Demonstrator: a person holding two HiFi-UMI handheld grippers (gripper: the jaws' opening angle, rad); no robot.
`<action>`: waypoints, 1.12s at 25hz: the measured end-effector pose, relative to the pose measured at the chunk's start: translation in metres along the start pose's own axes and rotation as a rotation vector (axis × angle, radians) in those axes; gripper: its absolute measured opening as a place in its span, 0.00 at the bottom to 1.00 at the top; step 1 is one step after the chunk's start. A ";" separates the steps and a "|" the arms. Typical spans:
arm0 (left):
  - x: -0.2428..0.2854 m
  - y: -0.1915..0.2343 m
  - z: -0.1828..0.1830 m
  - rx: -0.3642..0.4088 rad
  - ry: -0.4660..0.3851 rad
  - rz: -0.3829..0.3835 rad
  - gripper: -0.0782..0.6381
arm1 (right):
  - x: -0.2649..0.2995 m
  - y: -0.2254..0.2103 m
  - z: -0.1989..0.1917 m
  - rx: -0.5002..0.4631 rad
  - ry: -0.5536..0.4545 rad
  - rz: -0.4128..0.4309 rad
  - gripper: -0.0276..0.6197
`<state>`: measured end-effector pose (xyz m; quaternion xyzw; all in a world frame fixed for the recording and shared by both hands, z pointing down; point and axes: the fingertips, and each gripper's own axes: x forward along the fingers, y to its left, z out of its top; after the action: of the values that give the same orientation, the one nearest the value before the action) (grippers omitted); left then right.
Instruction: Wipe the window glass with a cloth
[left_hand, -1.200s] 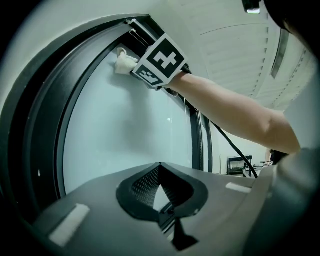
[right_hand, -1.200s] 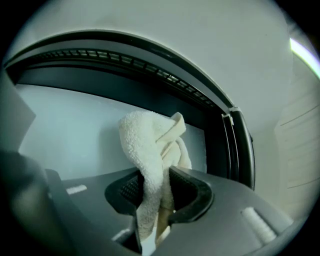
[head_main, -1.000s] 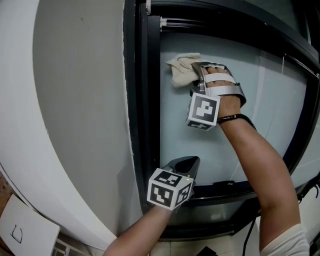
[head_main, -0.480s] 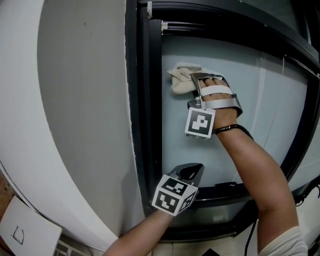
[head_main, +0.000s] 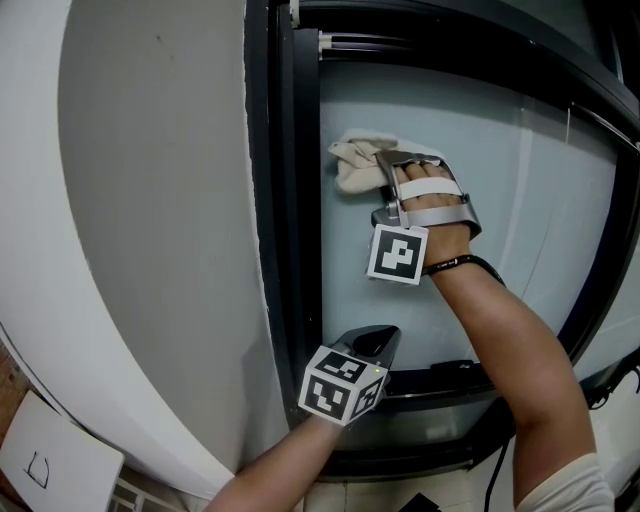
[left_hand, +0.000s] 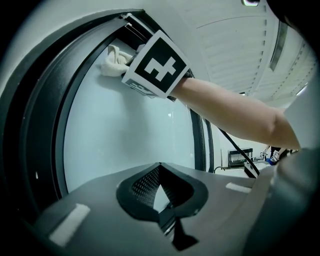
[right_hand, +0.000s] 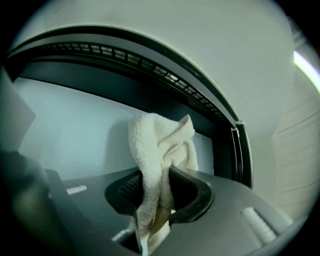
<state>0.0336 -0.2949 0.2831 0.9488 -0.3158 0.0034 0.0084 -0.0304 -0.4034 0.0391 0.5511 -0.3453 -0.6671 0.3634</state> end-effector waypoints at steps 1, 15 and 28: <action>0.000 0.001 -0.001 -0.001 0.001 0.003 0.13 | 0.000 0.001 0.001 0.003 -0.003 0.001 0.21; 0.003 0.003 -0.017 -0.019 0.033 0.008 0.13 | -0.013 0.023 0.007 -0.003 -0.029 0.023 0.21; 0.005 0.004 -0.040 -0.038 0.067 0.011 0.13 | -0.031 0.054 0.013 0.011 -0.058 0.054 0.21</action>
<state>0.0353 -0.3006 0.3236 0.9460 -0.3207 0.0291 0.0372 -0.0336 -0.4027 0.1022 0.5241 -0.3740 -0.6707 0.3682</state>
